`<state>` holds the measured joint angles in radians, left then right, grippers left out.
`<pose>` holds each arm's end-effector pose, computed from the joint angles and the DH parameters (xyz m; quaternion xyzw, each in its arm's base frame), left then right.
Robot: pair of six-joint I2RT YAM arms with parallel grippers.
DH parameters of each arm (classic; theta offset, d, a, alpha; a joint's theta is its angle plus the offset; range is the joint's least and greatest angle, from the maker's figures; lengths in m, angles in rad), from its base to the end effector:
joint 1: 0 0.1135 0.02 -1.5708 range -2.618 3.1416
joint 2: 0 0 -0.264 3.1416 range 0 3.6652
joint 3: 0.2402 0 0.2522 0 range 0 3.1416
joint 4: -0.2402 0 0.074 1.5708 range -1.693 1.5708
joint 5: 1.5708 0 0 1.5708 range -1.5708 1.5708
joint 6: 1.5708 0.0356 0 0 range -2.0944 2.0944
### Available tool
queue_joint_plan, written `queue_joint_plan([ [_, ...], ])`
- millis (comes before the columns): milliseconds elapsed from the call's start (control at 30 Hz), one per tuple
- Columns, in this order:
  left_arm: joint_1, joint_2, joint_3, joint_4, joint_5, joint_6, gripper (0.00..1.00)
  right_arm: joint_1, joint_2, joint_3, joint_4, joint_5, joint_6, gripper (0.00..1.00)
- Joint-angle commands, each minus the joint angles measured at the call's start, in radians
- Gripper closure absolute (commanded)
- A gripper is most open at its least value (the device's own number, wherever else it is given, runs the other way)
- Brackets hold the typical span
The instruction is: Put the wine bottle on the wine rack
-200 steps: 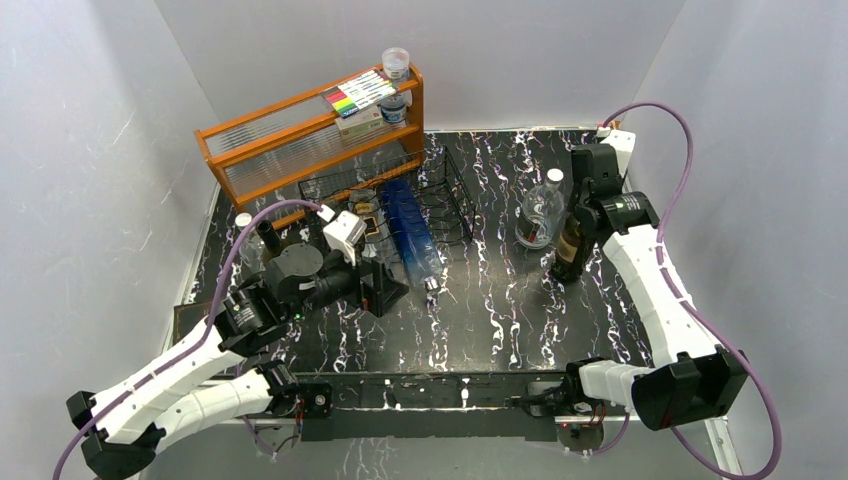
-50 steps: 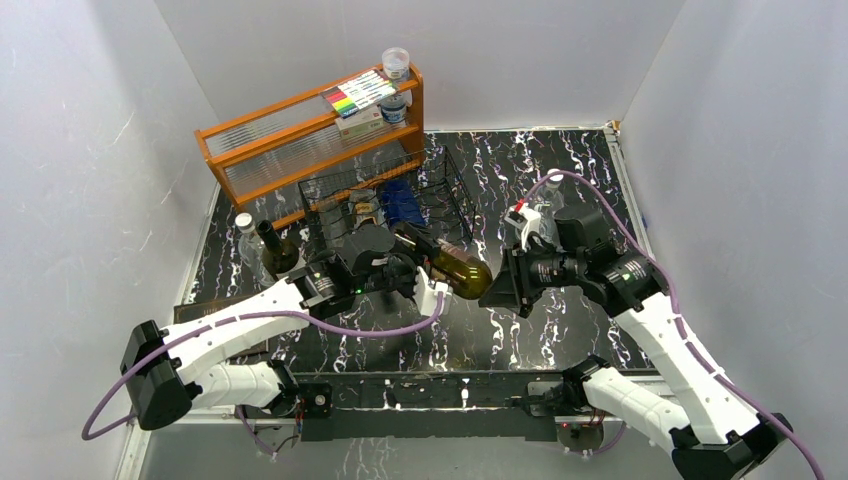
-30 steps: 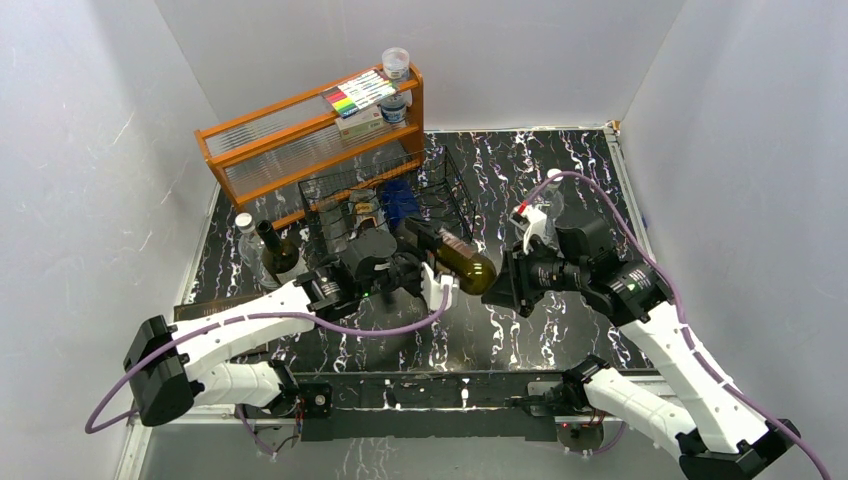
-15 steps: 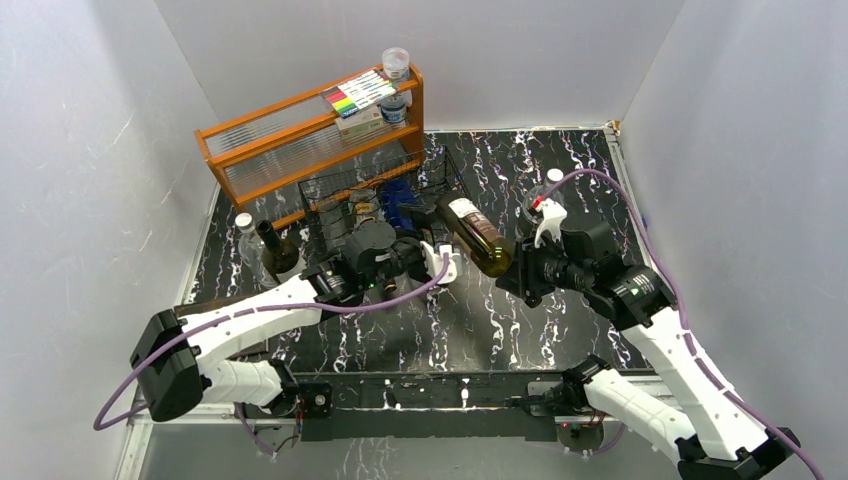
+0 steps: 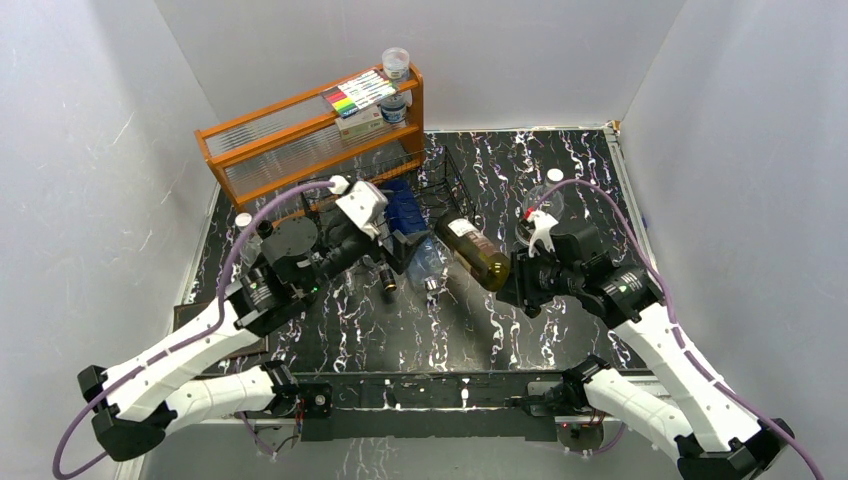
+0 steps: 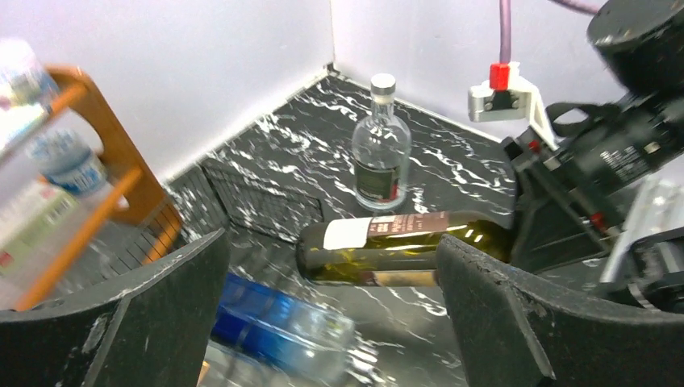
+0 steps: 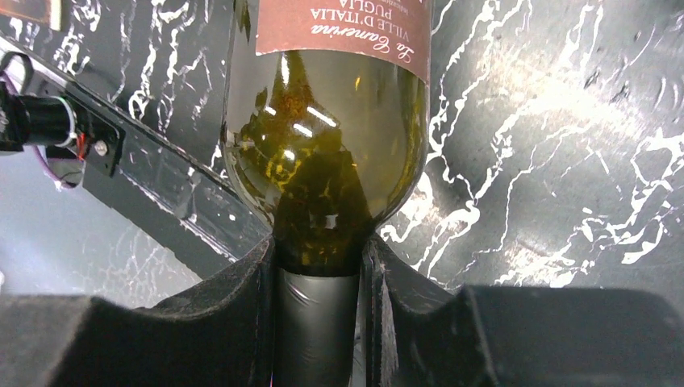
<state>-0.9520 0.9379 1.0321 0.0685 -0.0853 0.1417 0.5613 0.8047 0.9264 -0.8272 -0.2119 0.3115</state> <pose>0.1243 -0.1694 0.4269 0.3085 0.5693 -0.2748 0.7108 0.1278 0.0892 0.3225 -0.1564 0.8902 0.2632 0.3373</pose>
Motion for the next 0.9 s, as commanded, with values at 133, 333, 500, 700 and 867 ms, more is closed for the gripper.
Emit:
queue_joint_plan([
  [133, 0.004, -0.096, -0.100, -0.196, -0.085, -0.350, 0.02, 0.003, 0.003, -0.037, 0.121, 0.005, 0.026, 1.00],
  [333, 0.003, -0.177, -0.190, -0.199, -0.016, -0.366, 0.02, 0.008, 0.000, -0.099, 0.205, 0.014, 0.071, 1.00],
  [500, 0.003, -0.195, -0.181, -0.215, 0.201, -0.326, 0.02, 0.009, -0.001, -0.124, 0.277, 0.059, 0.108, 1.00],
  [700, 0.004, -0.219, -0.167, -0.221, 0.282, -0.311, 0.02, 0.011, 0.029, -0.173, 0.395, 0.059, 0.126, 1.00],
  [867, 0.003, -0.243, -0.153, -0.234, 0.270, -0.310, 0.02, 0.014, 0.051, -0.199, 0.475, 0.083, 0.133, 1.00],
])
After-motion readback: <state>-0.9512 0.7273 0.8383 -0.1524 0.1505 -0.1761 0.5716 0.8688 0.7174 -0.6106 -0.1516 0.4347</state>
